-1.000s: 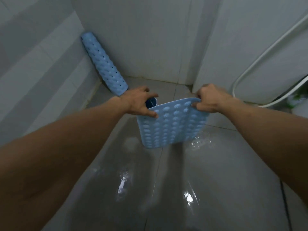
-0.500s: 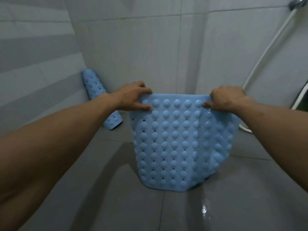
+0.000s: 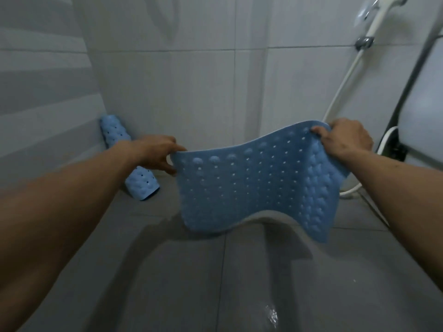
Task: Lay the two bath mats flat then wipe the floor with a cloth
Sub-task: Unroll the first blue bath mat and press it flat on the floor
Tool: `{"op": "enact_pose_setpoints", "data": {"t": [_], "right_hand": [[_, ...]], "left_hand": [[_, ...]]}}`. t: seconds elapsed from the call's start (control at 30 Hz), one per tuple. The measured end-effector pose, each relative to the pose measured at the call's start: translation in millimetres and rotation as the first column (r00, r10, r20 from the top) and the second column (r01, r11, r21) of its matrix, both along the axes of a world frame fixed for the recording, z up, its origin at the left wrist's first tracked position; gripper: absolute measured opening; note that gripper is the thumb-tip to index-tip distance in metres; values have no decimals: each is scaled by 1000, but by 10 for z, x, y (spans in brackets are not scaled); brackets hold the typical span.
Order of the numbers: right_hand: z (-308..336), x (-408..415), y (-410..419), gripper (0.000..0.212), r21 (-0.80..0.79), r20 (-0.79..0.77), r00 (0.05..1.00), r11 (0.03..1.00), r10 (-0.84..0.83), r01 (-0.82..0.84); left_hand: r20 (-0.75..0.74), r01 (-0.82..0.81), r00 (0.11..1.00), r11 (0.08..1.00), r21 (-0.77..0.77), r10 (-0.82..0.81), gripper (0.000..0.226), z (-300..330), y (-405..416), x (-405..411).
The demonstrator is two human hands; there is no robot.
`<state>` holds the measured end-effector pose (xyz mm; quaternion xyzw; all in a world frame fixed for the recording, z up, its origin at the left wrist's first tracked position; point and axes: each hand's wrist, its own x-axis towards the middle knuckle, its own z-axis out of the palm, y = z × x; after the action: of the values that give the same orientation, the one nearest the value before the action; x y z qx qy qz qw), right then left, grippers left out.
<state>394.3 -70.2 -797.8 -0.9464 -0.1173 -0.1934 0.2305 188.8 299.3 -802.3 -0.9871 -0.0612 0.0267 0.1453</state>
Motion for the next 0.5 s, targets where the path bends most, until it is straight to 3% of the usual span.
{"op": "enact_pose_setpoints", "data": {"t": [0.1, 0.17, 0.23, 0.33, 0.4, 0.5], "right_hand": [[60, -14, -148, 55, 0, -4, 1000, 1000, -1, 1], [27, -26, -191, 55, -11, -4, 1000, 1000, -19, 19], [2, -45, -208, 53, -29, -11, 999, 999, -31, 31], [89, -80, -205, 48, -81, -28, 1000, 997, 0, -2], [195, -80, -208, 48, -134, -64, 998, 990, 27, -35], [311, 0, -226, 55, -273, -152, 986, 956, 67, -107]], "left_hand": [[87, 122, 987, 986, 115, -132, 50, -150, -106, -5], [127, 96, 988, 995, -28, -92, 52, -248, -164, 23], [207, -9, 977, 981, -193, 49, 52, -255, -222, 16], [279, -71, 949, 961, -267, 148, 45, -138, -229, 0], [240, -103, 949, 923, -370, 202, 45, 6, -230, -61], [57, -186, 969, 865, -465, 239, 45, 245, -197, -193]]}}
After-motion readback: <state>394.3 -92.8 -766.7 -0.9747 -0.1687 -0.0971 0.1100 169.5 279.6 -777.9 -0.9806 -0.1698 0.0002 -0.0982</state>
